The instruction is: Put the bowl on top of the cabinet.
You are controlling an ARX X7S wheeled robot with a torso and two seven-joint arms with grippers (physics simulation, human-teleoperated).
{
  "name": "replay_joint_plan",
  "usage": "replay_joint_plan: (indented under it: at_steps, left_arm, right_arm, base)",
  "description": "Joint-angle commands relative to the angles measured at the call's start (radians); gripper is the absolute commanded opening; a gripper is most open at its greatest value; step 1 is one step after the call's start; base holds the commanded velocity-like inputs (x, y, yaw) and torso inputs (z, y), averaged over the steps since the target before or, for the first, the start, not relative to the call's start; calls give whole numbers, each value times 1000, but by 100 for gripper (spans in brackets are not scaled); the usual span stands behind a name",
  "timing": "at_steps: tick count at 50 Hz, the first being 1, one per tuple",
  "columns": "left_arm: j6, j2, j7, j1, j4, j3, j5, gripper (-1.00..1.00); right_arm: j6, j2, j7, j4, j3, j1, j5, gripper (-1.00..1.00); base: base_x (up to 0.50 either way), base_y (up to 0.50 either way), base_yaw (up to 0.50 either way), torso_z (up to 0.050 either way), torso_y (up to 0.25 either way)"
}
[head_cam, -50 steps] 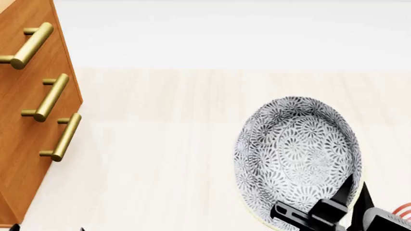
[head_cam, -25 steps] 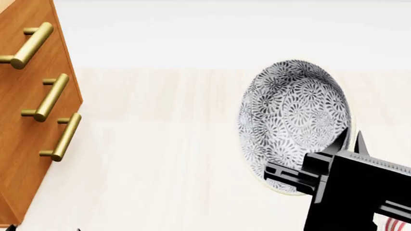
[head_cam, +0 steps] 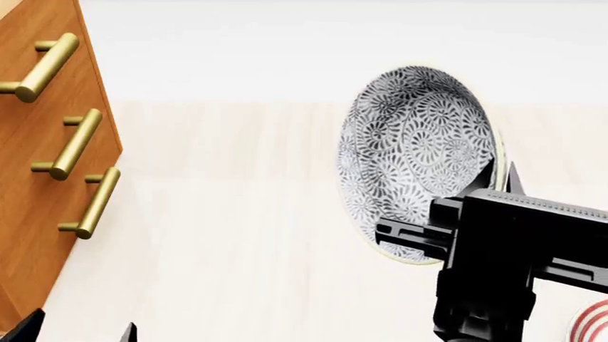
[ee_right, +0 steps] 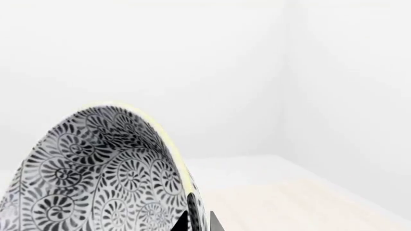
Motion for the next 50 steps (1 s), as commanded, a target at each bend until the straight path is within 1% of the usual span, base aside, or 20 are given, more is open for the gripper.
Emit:
replay_joint_plan:
  at_steps: [1,4,5,6,8,12,13,14,17,18,19,21,25,30,33,34,41,44,47,50]
  left_arm:
    - [-168,-55,-33,-69,121,5,-105,100]
    - [-198,-64,-36,-89,146,8,-128,100]
    - [-250,-67,-74,-109,164,5,-142,100]
    - [-252,-67,-76,-110,166,5,-143,100]
    - [-304,-73,-94,-140,179,2,-183,100]
    - [-410,-66,-190,-192,213,-8,-219,100]
    - [-504,-65,-237,-242,219,14,-231,100]
    - [-519,-62,-225,-260,221,12,-271,100]
    - [-608,-67,-220,-343,238,54,-295,100]
    - [-602,-63,-205,-350,236,45,-321,100]
    - [-594,-58,-177,-362,227,9,-409,100]
    - [-625,-54,-179,-398,201,-21,-518,100]
    - [-656,-42,-231,-440,182,-27,-524,100]
    - [-702,-46,-260,-492,200,-25,-566,100]
    - [-722,-46,-277,-521,206,-23,-577,100]
    - [-734,-45,-285,-537,201,-24,-588,100]
    - [-774,-50,-322,-588,206,-27,-623,100]
    - [-775,-48,-332,-594,195,-41,-642,100]
    - [-780,-49,-344,-605,184,-49,-654,100]
    - [-787,-52,-355,-611,187,-52,-663,100]
  right_arm:
    - [8,-3,-7,-9,-6,14,-16,-100]
    - [5,-3,-9,-10,-7,13,-16,-100]
    - [3,-4,-10,-11,-8,12,-16,-100]
    - [3,-4,-10,-11,-9,12,-16,-100]
    - [3,-9,-12,-10,-15,14,-17,-100]
    - [3,-16,-15,-18,-33,18,-25,-100]
    - [4,-20,-14,-14,-39,23,-31,-100]
    - [3,-22,-15,-11,-43,26,-34,-100]
    - [0,-28,-16,-12,-50,28,-37,-100]
    - [-2,-29,-18,-11,-49,27,-35,-100]
    - [-1,-30,-20,-9,-55,30,-38,-100]
    - [-11,-28,-32,-19,-55,29,-31,-100]
    - [-42,-21,-30,-35,-75,16,-70,-100]
    - [-103,-22,-50,-15,-96,-1,-105,-100]
    - [-145,-23,-83,2,-103,0,-108,-100]
    - [-181,-19,-117,6,-103,-2,-100,-100]
    - [-249,-3,-165,21,-101,-13,-103,-100]
    - [-278,-2,-192,46,-105,-15,-103,-100]
    - [-335,-1,-258,76,-109,-19,-81,-100]
    - [-354,-9,-271,106,-115,-15,-91,-100]
  base:
    - [0,0,0,0,0]
    - [0,0,0,0,0]
    - [0,0,0,0,0]
    - [0,0,0,0,0]
    - [0,0,0,0,0]
    - [0,0,0,0,3]
    - [0,0,0,0,0]
    - [0,0,0,0,0]
    - [0,0,0,0,0]
    - [0,0,0,0,0]
    - [0,0,0,0,0]
    - [0,0,0,0,0]
    - [0,0,0,0,0]
    - [0,0,0,0,0]
    - [0,0,0,0,3]
    - [0,0,0,0,0]
    - [0,0,0,0,0]
    - [0,0,0,0,0]
    - [0,0,0,0,0]
    - [0,0,0,0,0]
